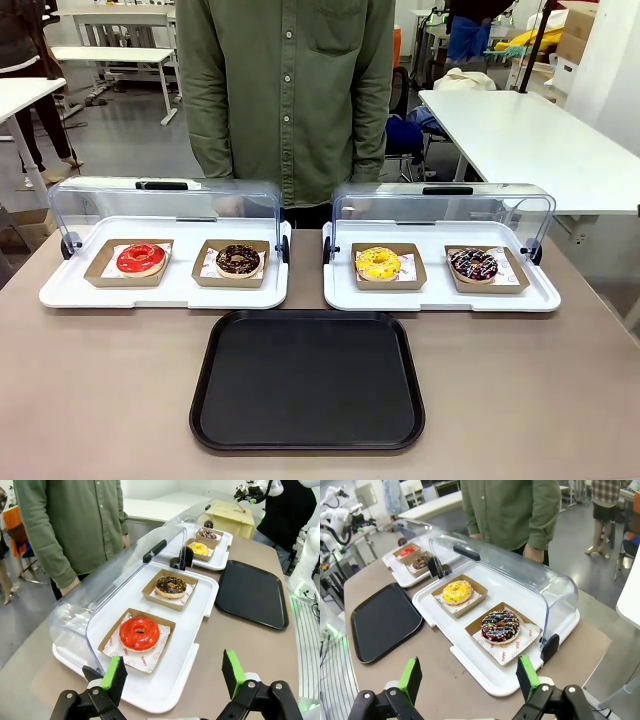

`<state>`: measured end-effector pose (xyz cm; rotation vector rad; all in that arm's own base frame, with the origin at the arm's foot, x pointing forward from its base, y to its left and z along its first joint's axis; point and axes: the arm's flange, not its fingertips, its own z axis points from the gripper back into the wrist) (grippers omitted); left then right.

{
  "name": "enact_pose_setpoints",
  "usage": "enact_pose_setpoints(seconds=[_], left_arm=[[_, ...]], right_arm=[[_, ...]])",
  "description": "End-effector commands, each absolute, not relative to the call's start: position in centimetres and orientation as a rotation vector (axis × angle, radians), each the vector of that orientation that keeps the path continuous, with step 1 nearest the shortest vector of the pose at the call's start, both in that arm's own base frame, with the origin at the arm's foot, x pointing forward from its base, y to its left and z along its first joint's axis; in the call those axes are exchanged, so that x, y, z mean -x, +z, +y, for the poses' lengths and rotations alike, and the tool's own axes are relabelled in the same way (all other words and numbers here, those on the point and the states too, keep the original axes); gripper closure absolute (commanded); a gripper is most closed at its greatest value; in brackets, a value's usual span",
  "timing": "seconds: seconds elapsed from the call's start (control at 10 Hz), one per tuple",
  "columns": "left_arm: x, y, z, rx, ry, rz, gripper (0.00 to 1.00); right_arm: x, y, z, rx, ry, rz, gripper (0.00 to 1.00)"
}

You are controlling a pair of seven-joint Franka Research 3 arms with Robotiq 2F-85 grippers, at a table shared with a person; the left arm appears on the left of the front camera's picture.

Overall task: Move the third donut from the left to the tray.
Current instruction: Pick up the Paper togo box containing the Donut indicated by the person and place it on the Handle tray.

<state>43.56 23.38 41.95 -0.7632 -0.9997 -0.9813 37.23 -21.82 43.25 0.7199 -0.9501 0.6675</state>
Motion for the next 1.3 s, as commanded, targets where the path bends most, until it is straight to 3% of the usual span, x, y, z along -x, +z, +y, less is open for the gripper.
enact_pose_setpoints(seconds=[0.0, 1.2], left_arm=[[-43.49, 41.87, 23.53, 0.753, -0.991, -1.006, 0.0], [-43.49, 41.87, 23.53, 0.753, -0.991, -1.006, 0.0]], right_arm=[[-37.57, 43.24, -22.05, -0.72, 0.686, -0.995, 0.0], [-37.18, 43.23, -21.85, -0.719, 0.669, -0.955, 0.0]])
